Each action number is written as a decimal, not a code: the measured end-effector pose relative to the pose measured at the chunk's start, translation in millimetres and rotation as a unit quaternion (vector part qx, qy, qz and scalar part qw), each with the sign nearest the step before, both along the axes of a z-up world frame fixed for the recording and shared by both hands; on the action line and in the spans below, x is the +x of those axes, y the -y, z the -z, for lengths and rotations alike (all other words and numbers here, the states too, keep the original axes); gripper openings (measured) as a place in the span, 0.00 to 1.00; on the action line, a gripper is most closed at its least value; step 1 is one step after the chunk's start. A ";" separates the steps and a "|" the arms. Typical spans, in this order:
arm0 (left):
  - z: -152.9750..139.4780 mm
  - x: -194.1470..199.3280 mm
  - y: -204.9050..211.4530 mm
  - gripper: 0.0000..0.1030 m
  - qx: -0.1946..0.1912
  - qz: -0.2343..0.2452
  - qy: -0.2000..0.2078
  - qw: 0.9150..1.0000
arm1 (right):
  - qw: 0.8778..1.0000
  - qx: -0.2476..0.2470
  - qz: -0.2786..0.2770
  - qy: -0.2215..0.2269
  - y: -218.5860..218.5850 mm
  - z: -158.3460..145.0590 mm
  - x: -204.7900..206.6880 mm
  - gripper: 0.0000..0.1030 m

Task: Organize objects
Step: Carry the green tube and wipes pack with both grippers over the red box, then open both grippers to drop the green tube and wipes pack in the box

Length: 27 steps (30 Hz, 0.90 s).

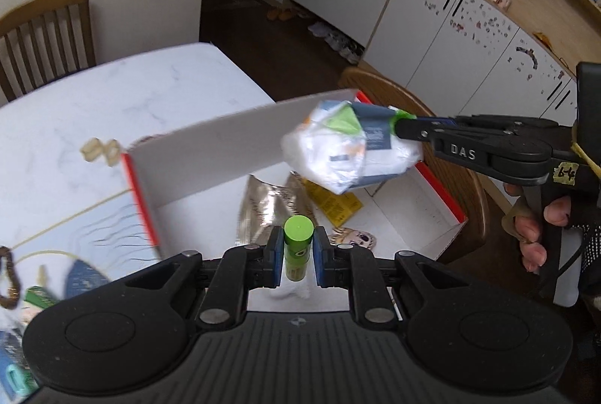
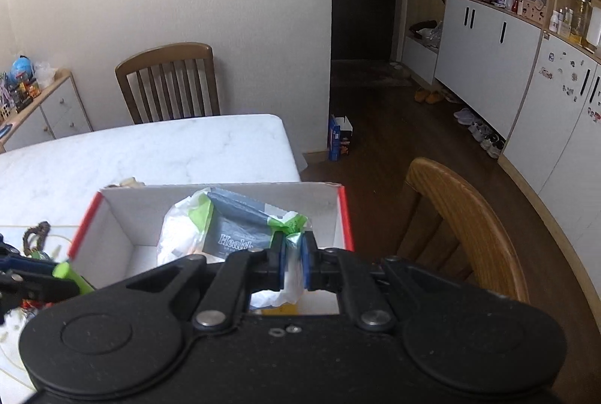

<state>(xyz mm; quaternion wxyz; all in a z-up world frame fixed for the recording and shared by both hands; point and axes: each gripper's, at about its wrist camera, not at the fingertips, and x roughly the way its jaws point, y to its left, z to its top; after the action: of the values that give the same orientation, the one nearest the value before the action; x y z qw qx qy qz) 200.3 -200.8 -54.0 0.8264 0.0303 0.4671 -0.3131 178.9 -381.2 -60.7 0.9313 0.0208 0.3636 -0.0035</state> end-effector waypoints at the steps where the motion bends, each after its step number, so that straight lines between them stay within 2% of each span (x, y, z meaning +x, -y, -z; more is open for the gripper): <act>1: 4.0 1.5 5.0 0.15 -0.001 -0.001 -0.006 1.000 | 1.000 -0.004 -0.001 0.001 0.5 2.7 2.7 0.07; 7: 26.5 15.7 28.8 0.15 -0.017 0.003 -0.064 0.998 | 1.000 -0.011 -0.013 -0.012 5.7 17.7 16.3 0.07; 16: 56.8 39.3 54.5 0.15 0.004 -0.004 -0.120 0.993 | 0.999 -0.026 -0.034 -0.024 1.0 35.0 35.1 0.07; 20: 70.4 46.7 60.5 0.15 0.020 -0.006 -0.131 0.991 | 0.998 -0.037 -0.047 -0.029 -1.7 41.5 37.2 0.07; 27: 72.5 58.5 64.5 0.16 0.034 -0.027 -0.121 0.992 | 0.997 -0.034 -0.058 -0.038 0.2 45.1 42.2 0.08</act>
<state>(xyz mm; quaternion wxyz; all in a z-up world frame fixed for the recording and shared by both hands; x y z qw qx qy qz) 258.9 -265.3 -126.5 0.7703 0.0074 0.5747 -0.2762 221.1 -381.5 -105.8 0.9154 -0.0322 0.3994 0.0377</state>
